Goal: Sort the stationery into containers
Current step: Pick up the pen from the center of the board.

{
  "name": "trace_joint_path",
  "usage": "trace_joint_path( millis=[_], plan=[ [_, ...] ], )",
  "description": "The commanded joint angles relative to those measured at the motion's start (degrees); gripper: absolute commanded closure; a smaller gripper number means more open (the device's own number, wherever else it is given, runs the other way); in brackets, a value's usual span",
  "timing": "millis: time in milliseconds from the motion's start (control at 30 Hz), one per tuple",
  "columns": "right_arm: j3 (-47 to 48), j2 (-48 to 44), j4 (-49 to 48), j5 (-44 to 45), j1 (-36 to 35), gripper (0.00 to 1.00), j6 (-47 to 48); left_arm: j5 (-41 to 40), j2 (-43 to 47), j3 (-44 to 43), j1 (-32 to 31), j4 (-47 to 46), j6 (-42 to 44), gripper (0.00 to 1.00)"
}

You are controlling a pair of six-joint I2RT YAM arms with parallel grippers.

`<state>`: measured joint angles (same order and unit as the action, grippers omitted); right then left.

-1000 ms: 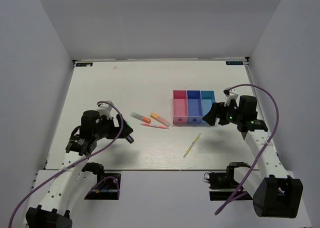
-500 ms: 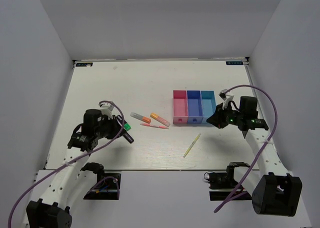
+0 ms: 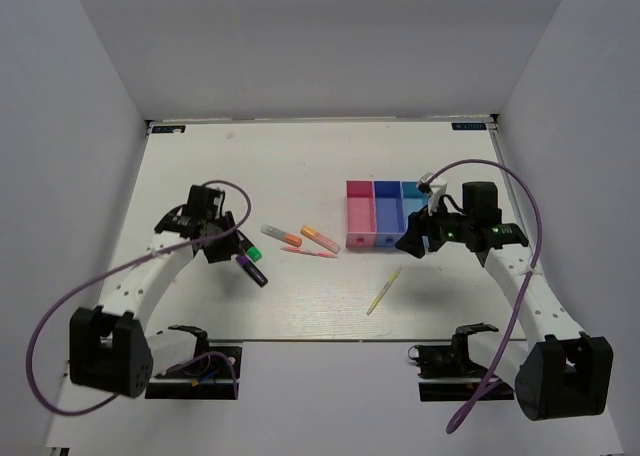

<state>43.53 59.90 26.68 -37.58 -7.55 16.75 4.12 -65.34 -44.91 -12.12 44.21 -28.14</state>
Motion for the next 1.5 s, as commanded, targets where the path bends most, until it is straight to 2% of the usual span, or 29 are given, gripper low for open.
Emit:
trace_joint_path(
  millis=[0,100,167,267,600,833,1167,1233,1333,1367,1400,1467],
  plan=[
    [2.2,-0.3,0.0,2.3,-0.7,0.30,0.2,-8.0,-6.0,-7.9,0.3,1.9,-4.6,0.50],
    [0.3,-2.1,-1.3,3.7,-0.8,0.30,-0.2,-8.3,-15.2,-12.9,0.2,1.4,-5.5,0.51],
    [0.1,-3.6,-1.2,4.3,-0.9,0.30,-0.7,-8.9,-21.9,-18.0,0.3,4.2,-5.8,0.51],
    [-0.2,-4.6,-1.1,4.4,-0.7,0.30,-1.5,-9.8,-27.1,-21.5,0.0,6.3,-6.8,0.50],
    [-0.4,-5.1,-1.0,5.1,-0.7,0.28,-1.5,-11.5,-33.6,-21.6,-0.1,3.4,-10.7,0.47],
    [-1.0,-5.0,-0.8,4.6,-0.7,0.28,-1.2,-9.1,-36.5,-20.2,-0.3,-0.9,-13.0,0.47],
    [-1.0,-4.8,-0.7,4.6,-0.6,0.28,-0.9,-10.4,-39.8,-20.7,-1.3,-1.4,-14.2,0.47],
    [-0.9,-4.9,-0.7,4.6,-0.6,0.28,-0.9,-11.2,-39.9,-20.0,-1.2,-1.4,-14.1,0.50],
    [-1.0,-5.1,-0.6,4.7,-0.6,0.28,-0.8,-11.6,-40.3,-19.0,-1.3,-1.5,-14.0,0.64],
    [-1.0,-5.2,-0.7,4.8,-0.6,0.28,-0.7,-11.8,-40.2,-18.5,-1.3,-1.6,-14.0,0.69],
    [-0.9,-5.3,-0.5,5.0,-0.5,0.28,-0.8,-11.6,-40.2,-18.1,-1.2,-1.6,-13.8,0.81],
    [-1.1,-5.5,-0.6,5.1,-0.4,0.28,-0.7,-11.5,-40.1,-18.0,-1.4,-1.9,-13.2,0.91]
  ],
)
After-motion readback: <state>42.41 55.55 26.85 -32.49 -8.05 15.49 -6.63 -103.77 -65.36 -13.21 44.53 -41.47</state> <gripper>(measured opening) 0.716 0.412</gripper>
